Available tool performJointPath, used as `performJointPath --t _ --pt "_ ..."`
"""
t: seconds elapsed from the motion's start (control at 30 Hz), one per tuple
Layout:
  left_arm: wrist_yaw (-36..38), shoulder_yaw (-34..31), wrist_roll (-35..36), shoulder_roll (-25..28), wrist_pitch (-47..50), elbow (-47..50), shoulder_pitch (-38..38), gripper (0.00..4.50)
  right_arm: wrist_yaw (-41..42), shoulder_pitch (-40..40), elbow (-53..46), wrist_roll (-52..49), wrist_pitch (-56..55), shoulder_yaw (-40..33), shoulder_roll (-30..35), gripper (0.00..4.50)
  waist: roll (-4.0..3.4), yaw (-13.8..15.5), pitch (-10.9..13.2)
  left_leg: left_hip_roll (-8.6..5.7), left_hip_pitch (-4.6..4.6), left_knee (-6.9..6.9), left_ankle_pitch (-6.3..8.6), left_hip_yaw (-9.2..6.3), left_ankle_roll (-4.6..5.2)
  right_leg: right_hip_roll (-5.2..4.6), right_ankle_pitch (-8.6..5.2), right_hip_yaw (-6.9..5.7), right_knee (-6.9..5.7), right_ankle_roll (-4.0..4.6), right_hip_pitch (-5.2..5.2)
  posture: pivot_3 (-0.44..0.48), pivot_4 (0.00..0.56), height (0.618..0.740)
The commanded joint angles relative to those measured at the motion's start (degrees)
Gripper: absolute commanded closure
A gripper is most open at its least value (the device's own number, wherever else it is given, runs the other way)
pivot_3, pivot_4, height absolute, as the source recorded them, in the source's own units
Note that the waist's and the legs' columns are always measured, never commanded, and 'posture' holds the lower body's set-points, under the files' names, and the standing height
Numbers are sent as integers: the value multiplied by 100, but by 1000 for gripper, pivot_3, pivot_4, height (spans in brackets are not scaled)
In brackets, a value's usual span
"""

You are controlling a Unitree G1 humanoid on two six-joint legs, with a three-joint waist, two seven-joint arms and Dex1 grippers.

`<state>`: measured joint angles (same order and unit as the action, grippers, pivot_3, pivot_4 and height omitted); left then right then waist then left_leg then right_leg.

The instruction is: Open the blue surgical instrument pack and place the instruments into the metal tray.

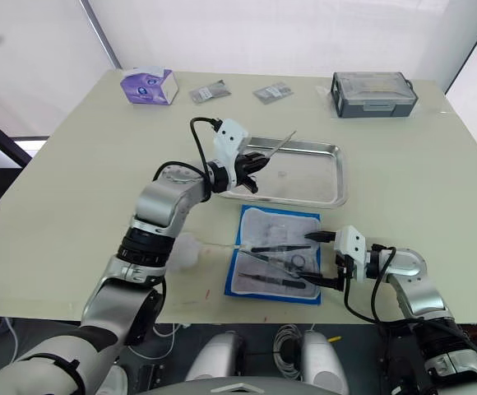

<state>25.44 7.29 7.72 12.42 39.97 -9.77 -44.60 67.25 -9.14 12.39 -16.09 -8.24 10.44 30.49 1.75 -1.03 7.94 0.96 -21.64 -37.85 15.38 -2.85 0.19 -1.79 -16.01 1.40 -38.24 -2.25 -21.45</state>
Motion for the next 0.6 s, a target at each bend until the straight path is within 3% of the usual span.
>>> performJointPath --t 0.03,0.33,0.6 --pt "-691 -216 -153 -311 29 -161 -161 4472 -15 341 604 545 411 464 22 0 0 1 0 -1 1 0 0 1 0 -1 0 1 0 0 0 0 150 740" --pt "-1896 -418 -462 -968 132 -984 -321 4472 -41 370 568 538 425 464 14 0 1 0 0 -3 1 0 0 1 -1 -1 0 0 0 0 0 0 150 740" --pt "-2204 -638 -351 -1377 170 -1394 -294 4472 -57 414 524 531 427 465 11 0 1 1 -1 -4 1 1 0 1 -2 -2 0 -1 0 0 0 0 150 740"
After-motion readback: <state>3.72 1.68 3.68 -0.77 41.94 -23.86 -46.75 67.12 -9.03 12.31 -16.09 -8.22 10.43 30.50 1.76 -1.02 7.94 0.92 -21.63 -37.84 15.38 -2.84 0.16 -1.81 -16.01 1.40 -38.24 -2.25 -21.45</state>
